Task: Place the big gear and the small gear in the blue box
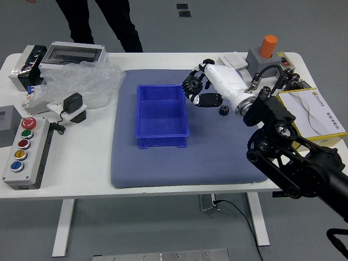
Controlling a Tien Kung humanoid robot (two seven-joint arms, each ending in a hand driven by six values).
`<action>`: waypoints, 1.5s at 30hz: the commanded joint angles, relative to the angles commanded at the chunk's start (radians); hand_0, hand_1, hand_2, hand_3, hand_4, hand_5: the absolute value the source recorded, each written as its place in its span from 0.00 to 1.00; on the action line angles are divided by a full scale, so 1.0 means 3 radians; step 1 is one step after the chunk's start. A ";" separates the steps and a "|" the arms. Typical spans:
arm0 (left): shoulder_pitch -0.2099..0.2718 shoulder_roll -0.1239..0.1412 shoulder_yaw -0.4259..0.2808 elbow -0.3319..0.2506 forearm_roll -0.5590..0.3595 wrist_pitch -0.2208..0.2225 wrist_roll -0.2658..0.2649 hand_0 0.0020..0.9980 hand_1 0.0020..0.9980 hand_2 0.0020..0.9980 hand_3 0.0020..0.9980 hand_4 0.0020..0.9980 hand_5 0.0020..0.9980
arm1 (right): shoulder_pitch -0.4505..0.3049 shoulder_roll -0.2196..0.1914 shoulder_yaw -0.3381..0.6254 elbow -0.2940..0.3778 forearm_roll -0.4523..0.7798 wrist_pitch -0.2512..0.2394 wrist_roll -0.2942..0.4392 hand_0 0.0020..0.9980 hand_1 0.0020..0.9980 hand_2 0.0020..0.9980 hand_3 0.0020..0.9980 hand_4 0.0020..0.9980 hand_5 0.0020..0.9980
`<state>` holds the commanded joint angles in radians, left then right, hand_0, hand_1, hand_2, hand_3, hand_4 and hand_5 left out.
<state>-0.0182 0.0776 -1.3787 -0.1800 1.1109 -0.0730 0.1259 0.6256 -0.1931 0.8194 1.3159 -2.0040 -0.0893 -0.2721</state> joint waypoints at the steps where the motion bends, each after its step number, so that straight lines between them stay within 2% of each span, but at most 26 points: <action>1: 0.0001 -0.0001 0.0001 0.0000 0.0002 0.0000 0.0000 0.73 0.68 0.72 0.72 0.44 0.01 | 0.0005 0.0035 -0.0009 -0.0019 0.0003 -0.0006 0.0006 0.59 0.45 0.45 0.52 0.69 0.15; 8: 0.0008 -0.0007 0.0008 0.0000 0.0017 -0.0002 0.0007 0.73 0.68 0.71 0.72 0.44 0.01 | 0.0024 0.0338 -0.0083 -0.0216 0.0043 -0.0054 0.0061 0.60 0.45 0.45 0.52 0.70 0.16; 9: 0.0008 -0.0007 0.0009 0.0000 0.0018 -0.0002 0.0007 0.73 0.68 0.71 0.72 0.44 0.01 | 0.0024 0.0365 -0.0094 -0.0241 0.0050 -0.0050 0.0064 0.62 0.46 0.46 0.55 0.62 0.22; 13: 0.0008 -0.0007 0.0014 0.0000 0.0023 -0.0002 0.0011 0.73 0.68 0.71 0.72 0.44 0.01 | 0.0024 0.0436 -0.0114 -0.0331 0.0090 0.0034 0.0023 0.62 0.46 0.46 0.55 0.62 0.22; 14: 0.0008 -0.0006 0.0015 0.0000 0.0023 -0.0002 0.0012 0.73 0.68 0.71 0.72 0.44 0.01 | 0.0023 0.0447 -0.0112 -0.0354 0.0106 0.0065 0.0006 0.63 0.54 0.58 0.72 0.73 0.42; 19: 0.0007 -0.0006 0.0020 0.0000 0.0028 -0.0003 0.0013 0.73 0.68 0.71 0.72 0.44 0.01 | 0.0018 0.0481 -0.0100 -0.0437 0.0178 0.0210 -0.0073 0.63 0.54 0.58 0.72 0.73 0.42; 20: 0.0006 -0.0006 0.0019 0.0000 0.0030 -0.0003 0.0013 0.73 0.68 0.71 0.72 0.44 0.01 | 0.0017 0.0485 -0.0098 -0.0447 0.0194 0.0236 -0.0083 0.69 0.64 0.71 0.97 0.82 0.48; 26: 0.0005 -0.0008 0.0015 0.0000 0.0039 -0.0005 0.0012 0.73 0.68 0.71 0.72 0.44 0.01 | 0.0020 0.0488 -0.0070 -0.0461 0.0247 0.0324 -0.0106 0.69 0.64 0.71 0.97 0.82 0.48; 27: 0.0006 -0.0008 0.0015 0.0000 0.0038 -0.0005 0.0013 0.73 0.68 0.71 0.72 0.44 0.01 | 0.0021 0.0484 -0.0064 -0.0457 0.0251 0.0332 -0.0110 0.70 0.66 0.78 1.00 0.86 0.51; 31: 0.0012 -0.0010 0.0018 0.0000 0.0029 -0.0003 0.0014 0.73 0.68 0.71 0.72 0.44 0.01 | 0.0028 0.0464 -0.0038 -0.0432 0.0265 0.0356 -0.0121 0.70 0.66 0.78 1.00 0.86 0.51; 38: 0.0007 -0.0010 0.0012 0.0000 0.0020 -0.0002 0.0009 0.73 0.68 0.71 0.72 0.44 0.01 | 0.0044 0.0360 -0.0008 -0.0347 0.0280 0.0305 -0.0093 0.71 0.67 0.79 1.00 0.88 0.53; 39: 0.0006 -0.0009 0.0011 0.0000 0.0018 -0.0002 0.0008 0.73 0.68 0.71 0.72 0.44 0.01 | 0.0050 0.0326 -0.0004 -0.0336 0.0283 0.0285 -0.0079 0.68 0.63 0.74 0.91 0.87 0.52; 44: 0.0007 -0.0001 0.0009 0.0000 0.0008 0.0001 0.0009 0.73 0.68 0.71 0.72 0.44 0.01 | 0.0101 0.0141 0.0010 -0.0361 0.0301 0.0193 -0.0006 0.68 0.63 0.74 0.91 0.87 0.52; 45: 0.0006 -0.0001 0.0009 0.0000 0.0007 0.0001 0.0009 0.73 0.68 0.71 0.72 0.44 0.01 | 0.0111 0.0108 0.0006 -0.0380 0.0305 0.0183 0.0006 0.65 0.59 0.70 0.79 0.85 0.49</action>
<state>-0.0163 0.0774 -1.3760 -0.1800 1.1129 -0.0727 0.1284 0.6591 -0.1606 0.8211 1.2018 -1.9124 -0.0345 -0.2704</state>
